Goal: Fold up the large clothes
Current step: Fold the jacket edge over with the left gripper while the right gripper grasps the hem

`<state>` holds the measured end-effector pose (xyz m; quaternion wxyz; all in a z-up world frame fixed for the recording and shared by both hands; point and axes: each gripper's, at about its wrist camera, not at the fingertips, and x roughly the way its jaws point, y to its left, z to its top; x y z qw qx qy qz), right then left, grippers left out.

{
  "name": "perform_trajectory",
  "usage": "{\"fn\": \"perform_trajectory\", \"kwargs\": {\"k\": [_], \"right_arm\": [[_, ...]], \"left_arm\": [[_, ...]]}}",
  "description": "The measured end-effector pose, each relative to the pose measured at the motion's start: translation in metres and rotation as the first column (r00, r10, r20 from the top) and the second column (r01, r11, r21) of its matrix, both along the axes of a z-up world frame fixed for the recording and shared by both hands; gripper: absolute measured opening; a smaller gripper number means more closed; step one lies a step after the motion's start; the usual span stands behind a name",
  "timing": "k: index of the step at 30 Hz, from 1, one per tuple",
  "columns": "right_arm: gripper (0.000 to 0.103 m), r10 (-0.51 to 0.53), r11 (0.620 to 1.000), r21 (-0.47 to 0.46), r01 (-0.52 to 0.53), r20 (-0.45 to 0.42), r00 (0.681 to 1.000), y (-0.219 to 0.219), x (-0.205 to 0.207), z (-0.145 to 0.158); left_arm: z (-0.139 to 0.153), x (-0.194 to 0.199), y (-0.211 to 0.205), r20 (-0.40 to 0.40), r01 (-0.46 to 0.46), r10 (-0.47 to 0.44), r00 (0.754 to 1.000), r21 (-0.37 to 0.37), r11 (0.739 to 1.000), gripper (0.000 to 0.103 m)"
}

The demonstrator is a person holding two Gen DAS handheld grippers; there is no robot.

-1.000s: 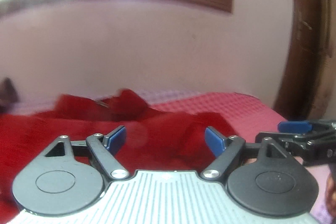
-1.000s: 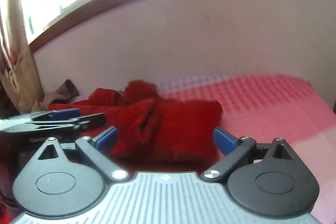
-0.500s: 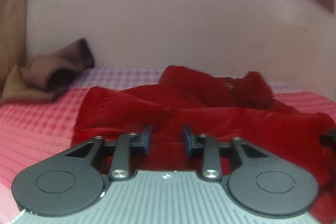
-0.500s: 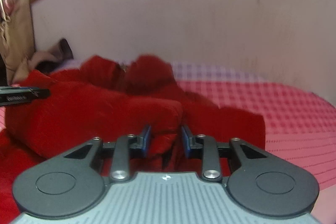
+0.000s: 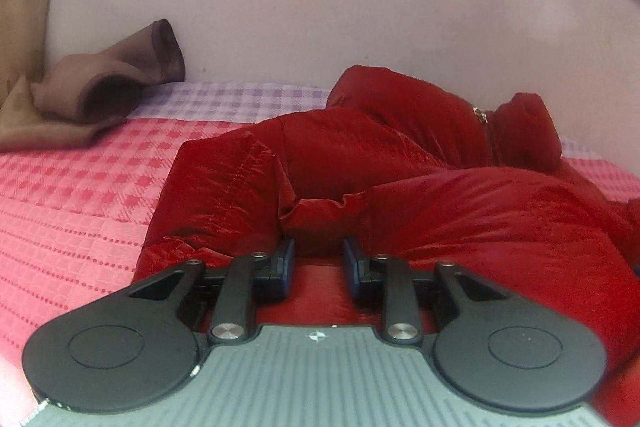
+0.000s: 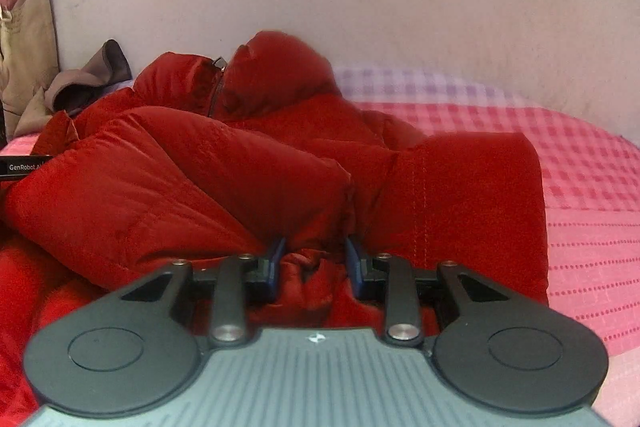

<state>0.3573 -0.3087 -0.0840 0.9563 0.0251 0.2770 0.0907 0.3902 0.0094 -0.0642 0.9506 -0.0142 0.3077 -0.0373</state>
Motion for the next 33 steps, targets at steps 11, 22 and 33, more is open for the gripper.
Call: {"fn": "perform_trajectory", "kwargs": {"k": [11,22,33], "right_arm": [[0.032,-0.006,1.000,-0.029,0.007,0.046,0.999,0.005,-0.004,-0.007],[0.035,-0.023,0.997,-0.069,0.028,0.068,0.997,0.012,-0.010,-0.005],[0.091,-0.082,0.992,0.109,0.070,0.106,0.991,-0.033,-0.054,0.030]], "left_arm": [[-0.003,-0.002,-0.003,0.005,-0.006,0.006,1.000,0.028,1.000,0.032],[-0.004,-0.004,-0.004,0.016,-0.007,0.007,1.000,0.046,0.999,0.031],[0.046,-0.060,0.002,0.127,-0.049,0.044,0.991,0.037,0.998,0.061]]}}
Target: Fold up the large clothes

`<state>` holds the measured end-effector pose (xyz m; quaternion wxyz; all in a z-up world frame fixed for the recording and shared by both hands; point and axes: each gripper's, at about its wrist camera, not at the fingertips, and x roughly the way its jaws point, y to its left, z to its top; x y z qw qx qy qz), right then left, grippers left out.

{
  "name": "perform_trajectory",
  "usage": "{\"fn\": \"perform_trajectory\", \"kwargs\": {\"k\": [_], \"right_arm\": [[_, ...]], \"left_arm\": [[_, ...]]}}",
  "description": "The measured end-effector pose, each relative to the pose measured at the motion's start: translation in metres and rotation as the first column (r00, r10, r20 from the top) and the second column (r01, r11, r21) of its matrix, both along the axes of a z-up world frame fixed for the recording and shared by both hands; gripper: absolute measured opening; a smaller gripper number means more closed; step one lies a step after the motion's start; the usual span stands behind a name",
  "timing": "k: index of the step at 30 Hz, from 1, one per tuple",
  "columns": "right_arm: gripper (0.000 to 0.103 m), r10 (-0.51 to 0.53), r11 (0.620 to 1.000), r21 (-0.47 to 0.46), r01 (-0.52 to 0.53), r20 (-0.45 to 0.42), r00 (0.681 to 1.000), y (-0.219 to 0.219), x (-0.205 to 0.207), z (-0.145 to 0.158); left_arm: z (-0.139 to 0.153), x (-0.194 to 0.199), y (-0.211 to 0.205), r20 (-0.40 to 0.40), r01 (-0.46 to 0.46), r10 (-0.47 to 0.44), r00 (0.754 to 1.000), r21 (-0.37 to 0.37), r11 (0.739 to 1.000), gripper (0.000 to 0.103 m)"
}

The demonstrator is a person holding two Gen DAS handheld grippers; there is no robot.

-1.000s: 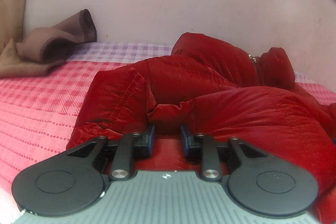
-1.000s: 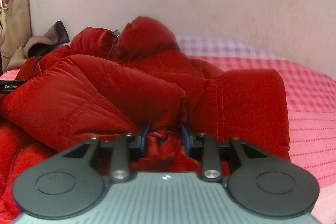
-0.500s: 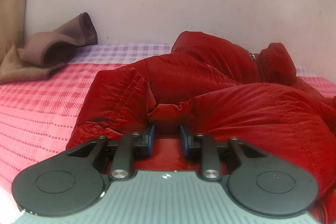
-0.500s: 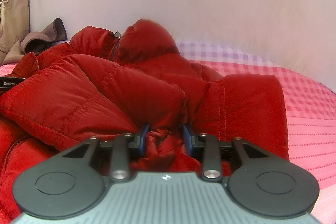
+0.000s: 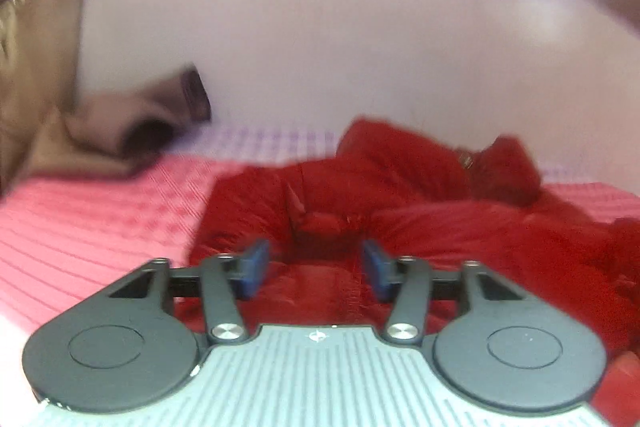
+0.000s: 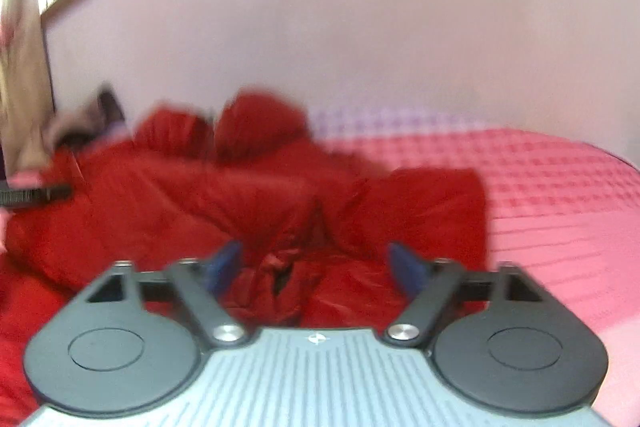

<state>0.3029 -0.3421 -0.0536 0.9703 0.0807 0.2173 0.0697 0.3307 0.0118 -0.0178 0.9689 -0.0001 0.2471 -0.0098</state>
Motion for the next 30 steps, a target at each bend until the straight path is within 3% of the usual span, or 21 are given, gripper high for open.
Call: {"fn": "perform_trajectory", "kwargs": {"k": [2,5,7,12,17,20,26,30], "right_arm": [[0.091,0.012,0.998,0.060,-0.013,0.010,1.000,-0.018,-0.029,0.010],[0.093,0.056,0.986,0.157,-0.052,-0.024,0.998,-0.046,-0.083,0.014],[0.093,0.112,0.973,0.212,-0.094,-0.077,0.991,-0.058,-0.118,0.007],[0.094,0.161,0.965,0.235,-0.118,-0.173,0.972,-0.067,-0.205,-0.026],[0.094,0.167,0.959,0.264,-0.107,-0.219,0.961,-0.069,-0.249,-0.054],[0.094,0.183,0.950,0.288,-0.119,-0.209,0.961,-0.065,-0.260,-0.059],[0.094,0.257,0.915,0.361,-0.178,-0.185,0.949,-0.054,-0.262,-0.068],[0.094,0.284,0.892,0.409,-0.195,-0.170,0.944,-0.046,-0.259,-0.073]], "left_arm": [[0.021,-0.031,0.002,0.048,0.039,-0.039,0.998,0.009,0.999,0.081],[0.047,-0.085,0.007,0.082,0.059,-0.062,0.995,0.046,0.997,0.098],[0.056,-0.123,0.015,0.083,0.080,-0.082,0.993,0.032,0.996,0.103],[0.051,-0.204,0.042,0.046,0.135,-0.137,0.990,0.041,0.990,0.103],[0.023,-0.248,0.070,-0.057,0.130,-0.128,0.990,0.033,0.991,0.096],[0.007,-0.261,0.087,-0.109,0.128,-0.131,0.985,-0.028,0.991,0.084],[-0.018,-0.265,0.106,-0.166,0.129,-0.143,0.976,-0.087,0.988,0.083],[-0.035,-0.257,0.119,-0.233,0.120,-0.163,0.959,-0.187,0.975,0.079]]}}
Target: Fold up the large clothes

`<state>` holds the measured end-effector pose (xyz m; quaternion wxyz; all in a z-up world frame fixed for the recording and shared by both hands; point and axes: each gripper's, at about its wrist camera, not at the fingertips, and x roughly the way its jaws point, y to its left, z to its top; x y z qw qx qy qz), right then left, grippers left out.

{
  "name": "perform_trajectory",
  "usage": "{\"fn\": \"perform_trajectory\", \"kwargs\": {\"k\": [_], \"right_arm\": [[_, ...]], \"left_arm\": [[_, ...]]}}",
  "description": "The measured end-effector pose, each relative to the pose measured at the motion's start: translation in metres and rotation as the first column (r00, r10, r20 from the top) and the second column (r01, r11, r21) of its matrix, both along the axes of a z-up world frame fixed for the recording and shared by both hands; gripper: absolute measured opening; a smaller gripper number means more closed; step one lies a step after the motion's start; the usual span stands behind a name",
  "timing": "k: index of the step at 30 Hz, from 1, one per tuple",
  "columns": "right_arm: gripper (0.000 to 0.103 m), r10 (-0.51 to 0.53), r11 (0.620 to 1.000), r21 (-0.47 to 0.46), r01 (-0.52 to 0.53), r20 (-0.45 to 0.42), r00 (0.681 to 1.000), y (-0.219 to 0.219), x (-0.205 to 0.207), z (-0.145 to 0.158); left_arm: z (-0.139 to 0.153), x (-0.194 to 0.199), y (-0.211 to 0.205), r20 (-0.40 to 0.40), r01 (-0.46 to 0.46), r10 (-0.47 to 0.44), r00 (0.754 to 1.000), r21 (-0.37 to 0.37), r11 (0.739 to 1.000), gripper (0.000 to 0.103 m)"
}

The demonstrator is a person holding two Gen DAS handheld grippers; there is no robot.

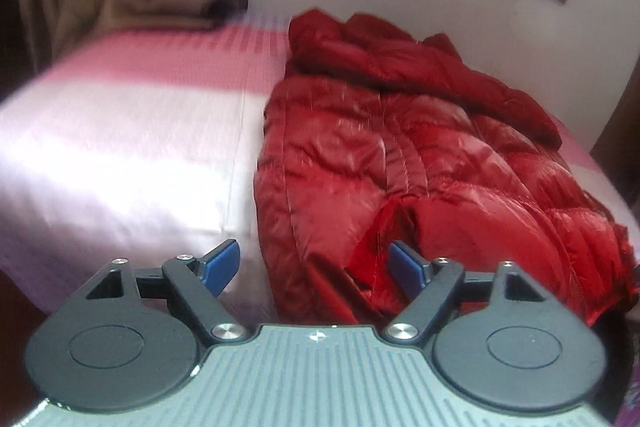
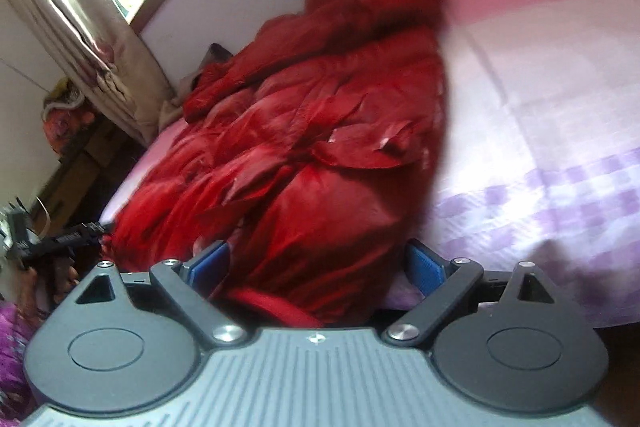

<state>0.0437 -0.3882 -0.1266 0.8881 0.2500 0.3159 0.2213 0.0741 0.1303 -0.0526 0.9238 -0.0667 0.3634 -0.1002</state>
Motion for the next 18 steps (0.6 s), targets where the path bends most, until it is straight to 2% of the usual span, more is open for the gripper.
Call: {"fn": "perform_trajectory", "kwargs": {"k": [1,2,3,6,8,10,12,15,16,17,18], "right_arm": [[0.092,0.008,1.000,0.028,-0.008,-0.002,1.000,-0.001,0.002,-0.001],[0.082,0.015,0.999,0.048,-0.015,-0.003,1.000,0.001,0.004,-0.003],[0.067,0.019,0.999,0.050,-0.019,-0.004,1.000,0.002,0.005,-0.004],[0.044,0.021,0.997,0.068,-0.020,-0.013,1.000,0.003,0.013,-0.008],[0.035,0.022,0.996,0.088,-0.020,-0.024,0.999,0.001,0.018,-0.011],[0.029,0.019,0.993,0.118,-0.016,-0.026,0.999,-0.003,0.018,-0.010],[0.027,0.012,0.989,0.146,-0.011,-0.003,1.000,-0.011,0.014,-0.005],[0.029,0.019,0.991,0.129,-0.017,-0.011,1.000,-0.016,0.011,-0.003],[0.030,0.019,0.992,0.123,-0.017,-0.021,1.000,-0.016,0.011,-0.004],[0.035,0.015,0.992,0.126,-0.010,-0.037,0.999,-0.016,0.011,-0.005],[0.047,0.022,0.989,0.144,-0.014,-0.054,0.998,-0.017,0.011,-0.008]], "left_arm": [[-0.003,0.002,0.001,-0.014,0.007,-0.007,1.000,-0.022,1.000,0.074],[-0.005,0.006,0.002,-0.022,0.021,-0.022,1.000,-0.049,0.999,0.065],[-0.007,0.007,0.004,-0.028,0.038,-0.040,0.999,-0.075,0.996,0.060],[-0.010,0.012,0.003,-0.036,0.057,-0.061,0.997,-0.104,0.993,0.045],[-0.008,0.011,0.001,-0.027,0.067,-0.070,0.997,-0.112,0.991,0.027],[-0.001,0.003,0.004,0.009,0.054,-0.053,0.999,-0.158,0.986,0.021],[0.003,-0.003,0.005,0.035,0.054,-0.049,0.998,-0.142,0.988,0.022],[-0.001,-0.004,0.009,0.019,0.054,-0.052,0.998,-0.117,0.992,0.028],[-0.002,-0.004,0.010,0.025,0.049,-0.047,0.999,-0.100,0.994,0.037],[-0.002,-0.005,0.010,0.036,0.042,-0.039,0.999,-0.080,0.996,0.050],[-0.003,-0.005,0.010,0.035,0.038,-0.036,0.999,-0.069,0.997,0.060]]}}
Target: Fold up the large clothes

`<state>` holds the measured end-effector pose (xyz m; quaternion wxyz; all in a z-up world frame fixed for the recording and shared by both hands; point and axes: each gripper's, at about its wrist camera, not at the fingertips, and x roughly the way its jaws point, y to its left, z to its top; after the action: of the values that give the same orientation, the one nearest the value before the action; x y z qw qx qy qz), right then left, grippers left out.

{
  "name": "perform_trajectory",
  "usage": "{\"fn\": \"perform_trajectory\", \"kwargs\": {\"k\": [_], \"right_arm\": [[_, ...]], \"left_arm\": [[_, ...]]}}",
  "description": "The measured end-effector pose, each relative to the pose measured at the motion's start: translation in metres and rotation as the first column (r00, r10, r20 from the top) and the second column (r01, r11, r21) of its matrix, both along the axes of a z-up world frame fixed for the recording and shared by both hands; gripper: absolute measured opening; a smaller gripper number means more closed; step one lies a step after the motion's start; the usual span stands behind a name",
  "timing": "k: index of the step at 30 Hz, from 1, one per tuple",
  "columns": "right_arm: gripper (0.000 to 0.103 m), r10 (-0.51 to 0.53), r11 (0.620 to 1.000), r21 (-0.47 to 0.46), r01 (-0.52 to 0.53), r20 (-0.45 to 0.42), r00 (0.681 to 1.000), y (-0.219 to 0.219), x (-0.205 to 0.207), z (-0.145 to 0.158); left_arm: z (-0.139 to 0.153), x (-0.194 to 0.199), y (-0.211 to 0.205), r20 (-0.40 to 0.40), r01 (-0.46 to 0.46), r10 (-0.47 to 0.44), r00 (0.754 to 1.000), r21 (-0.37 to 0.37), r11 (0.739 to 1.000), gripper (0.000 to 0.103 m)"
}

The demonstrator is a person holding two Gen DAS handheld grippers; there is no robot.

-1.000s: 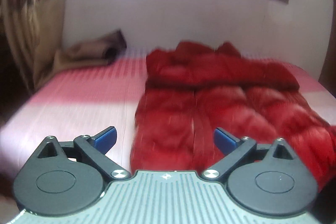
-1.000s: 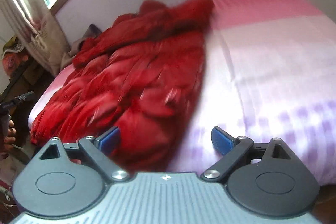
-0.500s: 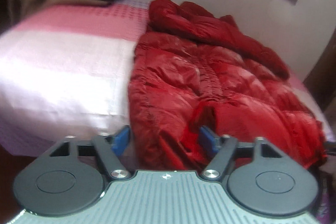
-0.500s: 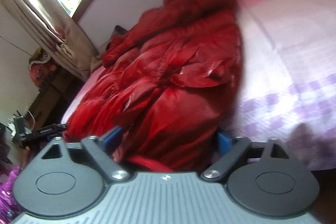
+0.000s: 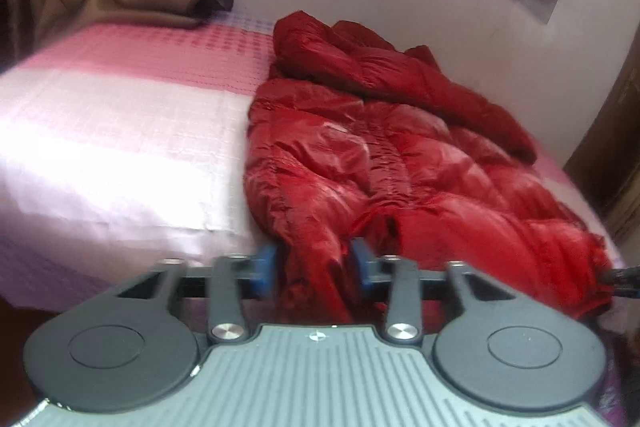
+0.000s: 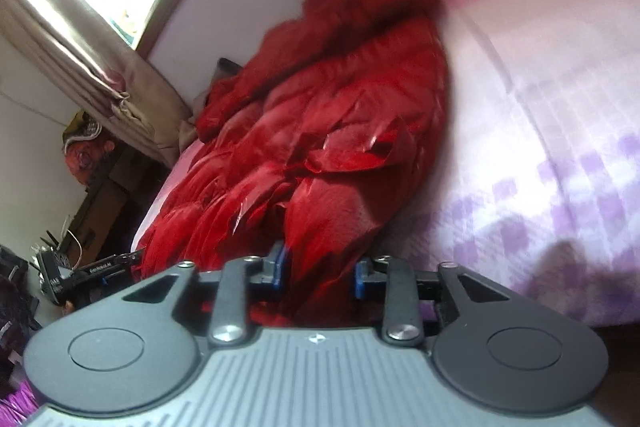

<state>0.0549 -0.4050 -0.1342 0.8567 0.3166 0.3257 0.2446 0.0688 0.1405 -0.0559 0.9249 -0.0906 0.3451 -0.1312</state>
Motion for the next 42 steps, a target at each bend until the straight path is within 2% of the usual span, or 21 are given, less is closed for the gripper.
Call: {"fn": "perform_trajectory", "kwargs": {"k": [1,2,3,4,6,7,8,9,10,11,17,26,31,36,42], "right_arm": [[0.054,0.011,1.000,0.021,-0.011,-0.012,1.000,0.001,0.001,-0.002],[0.060,0.012,0.999,0.033,-0.012,-0.012,1.000,0.003,0.000,-0.003],[0.060,0.011,0.999,0.038,-0.010,-0.008,1.000,0.007,0.001,-0.004],[0.060,0.018,0.999,0.040,-0.018,-0.007,1.000,0.011,0.002,-0.005],[0.058,0.015,0.999,0.030,-0.015,0.012,1.000,0.018,0.003,-0.006],[0.055,0.014,1.000,0.026,-0.014,0.023,1.000,0.020,0.003,-0.006],[0.038,0.015,1.000,0.018,-0.015,0.029,0.999,0.021,0.005,-0.006],[0.029,0.011,1.000,0.008,-0.011,0.029,1.000,0.021,0.005,-0.006],[0.026,0.009,1.000,0.005,-0.009,0.031,0.999,0.020,0.005,-0.006],[0.022,0.011,1.000,0.013,-0.011,0.043,0.999,0.018,0.003,-0.004],[0.017,0.021,0.998,0.063,-0.029,0.113,0.993,0.005,-0.018,0.014],[0.017,0.013,0.991,0.132,-0.026,0.101,0.995,-0.010,-0.044,0.014],[0.017,0.006,0.979,0.203,-0.030,0.119,0.993,-0.018,-0.058,0.024],[0.016,-0.010,0.968,0.247,-0.029,0.154,0.988,-0.025,-0.057,0.041],[0.016,-0.058,0.947,0.320,-0.011,0.204,0.977,-0.036,-0.041,0.072]], "left_arm": [[-0.001,0.002,0.000,-0.013,0.009,-0.009,1.000,-0.005,1.000,0.079],[-0.003,0.003,0.000,-0.028,0.017,-0.018,0.999,-0.016,1.000,0.088],[-0.007,0.005,0.000,-0.045,0.026,-0.028,0.999,-0.036,0.999,0.088],[-0.010,0.007,-0.001,-0.071,0.038,-0.042,0.997,-0.056,0.998,0.086],[-0.018,0.012,-0.005,-0.115,0.050,-0.060,0.992,-0.085,0.995,0.070],[-0.020,0.013,-0.007,-0.121,0.062,-0.074,0.990,-0.101,0.993,0.050],[-0.020,0.012,-0.009,-0.114,0.066,-0.078,0.990,-0.105,0.992,0.040],[-0.018,0.011,-0.011,-0.105,0.063,-0.074,0.992,-0.099,0.993,0.034],[-0.015,0.008,-0.012,-0.091,0.063,-0.071,0.993,-0.094,0.994,0.024],[-0.011,0.005,-0.013,-0.079,0.054,-0.061,0.995,-0.095,0.994,0.019],[0.011,-0.019,-0.014,-0.021,0.008,-0.011,1.000,-0.131,0.991,0.015],[0.023,-0.061,-0.013,-0.001,-0.030,0.030,1.000,-0.180,0.983,0.015],[0.041,-0.079,-0.014,0.045,-0.052,0.063,0.997,-0.223,0.974,0.015],[0.064,-0.081,-0.018,0.096,-0.074,0.103,0.990,-0.270,0.960,0.015],[0.096,-0.062,-0.023,0.148,-0.104,0.160,0.976,-0.330,0.938,0.015]]}}
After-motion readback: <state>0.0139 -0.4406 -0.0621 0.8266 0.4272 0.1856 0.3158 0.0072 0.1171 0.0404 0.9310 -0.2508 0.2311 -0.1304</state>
